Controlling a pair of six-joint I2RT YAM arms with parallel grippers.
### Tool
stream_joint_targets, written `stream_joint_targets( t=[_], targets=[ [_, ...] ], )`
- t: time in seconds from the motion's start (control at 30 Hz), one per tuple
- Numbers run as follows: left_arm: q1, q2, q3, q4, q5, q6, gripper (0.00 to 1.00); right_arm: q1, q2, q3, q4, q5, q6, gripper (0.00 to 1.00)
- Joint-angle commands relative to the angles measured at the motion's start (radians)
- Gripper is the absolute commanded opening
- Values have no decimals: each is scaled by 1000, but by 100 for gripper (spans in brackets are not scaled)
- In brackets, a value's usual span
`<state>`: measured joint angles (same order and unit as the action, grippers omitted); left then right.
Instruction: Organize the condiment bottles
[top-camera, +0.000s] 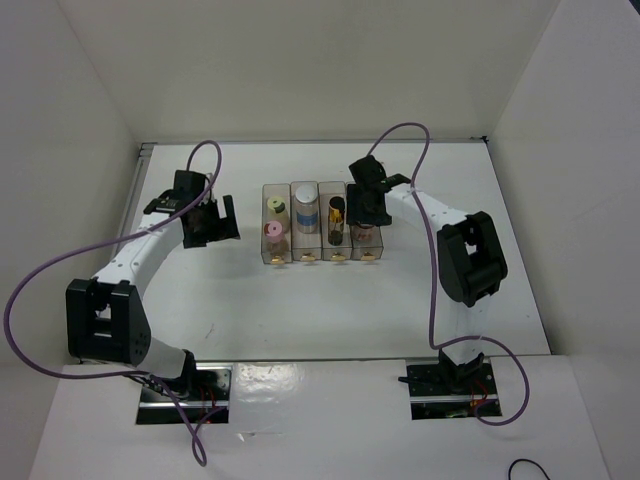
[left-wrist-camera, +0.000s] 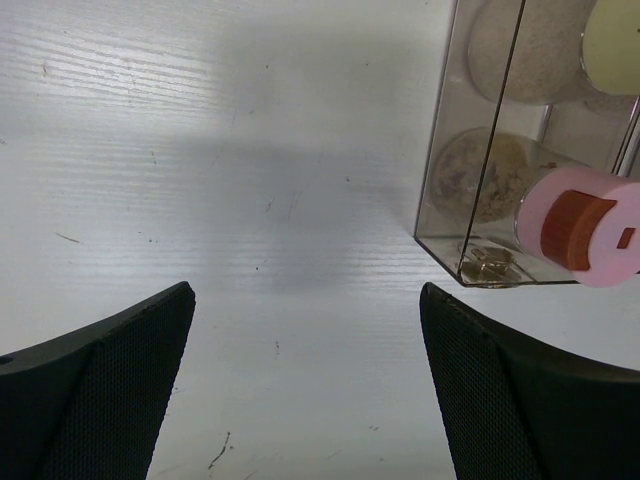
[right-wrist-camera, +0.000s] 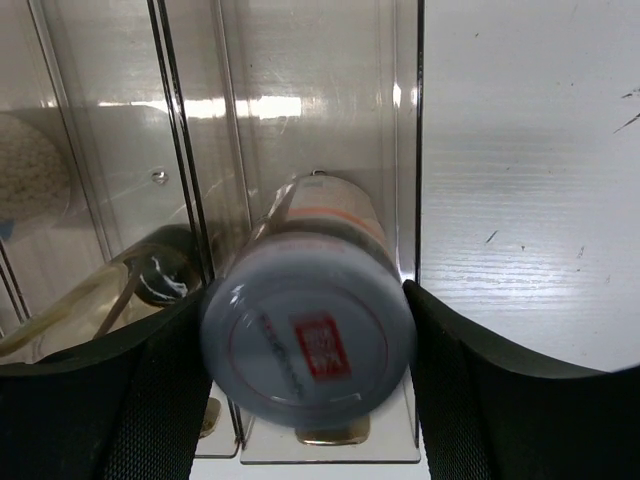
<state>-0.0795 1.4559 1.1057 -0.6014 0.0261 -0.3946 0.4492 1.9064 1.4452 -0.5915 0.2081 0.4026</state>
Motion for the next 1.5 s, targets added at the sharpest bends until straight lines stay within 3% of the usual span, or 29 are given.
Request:
stream_joint_targets(
  t=[0.0, 0.13, 0.53, 0.97, 1.13, 1.33, 1.47],
  targets=[
    [6, -31, -4, 8, 15, 5, 99, 13, -20, 1, 55, 25, 1, 75],
    [6, -31, -4, 8, 15, 5, 99, 13, -20, 1, 45, 34, 1, 81],
    [6, -40, -4, 17, 34, 5, 99, 13, -52, 44, 0, 74, 10, 84],
    [6, -31, -14, 35, 55, -4, 99, -6, -196, 34, -44, 117, 51, 92],
    [6, -40, -14, 35, 55, -4, 99, -47, -300, -57, -19, 137, 85, 93],
    [6, -40, -23, 45, 64, -13, 99, -144, -337, -206, 42, 137, 120, 79],
    [6, -40, -23, 45, 64, -13, 99, -164, -270, -232, 42, 159, 145, 69]
  ],
)
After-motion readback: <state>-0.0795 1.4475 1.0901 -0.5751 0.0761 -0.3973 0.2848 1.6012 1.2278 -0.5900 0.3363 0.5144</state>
